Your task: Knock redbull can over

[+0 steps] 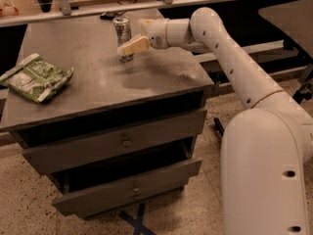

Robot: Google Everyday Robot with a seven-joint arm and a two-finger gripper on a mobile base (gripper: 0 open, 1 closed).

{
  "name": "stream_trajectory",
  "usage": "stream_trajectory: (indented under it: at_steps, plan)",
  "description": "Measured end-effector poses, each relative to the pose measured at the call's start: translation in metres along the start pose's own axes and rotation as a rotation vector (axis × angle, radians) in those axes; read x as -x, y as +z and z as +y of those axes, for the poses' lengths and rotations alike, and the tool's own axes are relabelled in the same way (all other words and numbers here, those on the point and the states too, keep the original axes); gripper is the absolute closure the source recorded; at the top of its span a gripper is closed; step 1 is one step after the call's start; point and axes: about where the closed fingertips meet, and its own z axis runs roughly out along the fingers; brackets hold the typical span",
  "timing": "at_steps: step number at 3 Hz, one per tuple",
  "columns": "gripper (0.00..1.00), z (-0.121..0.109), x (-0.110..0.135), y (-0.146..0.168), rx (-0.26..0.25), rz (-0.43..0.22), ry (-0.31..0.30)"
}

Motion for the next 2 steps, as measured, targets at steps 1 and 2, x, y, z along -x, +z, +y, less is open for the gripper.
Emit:
stream_trajectory:
  at_steps: [1,2]
  plan:
    - [0.0,0.013,0.001,0.01,0.07,-0.019,0.005]
    - [0.16,0.021,0.005,0.022,0.126,-0.039,-0.004]
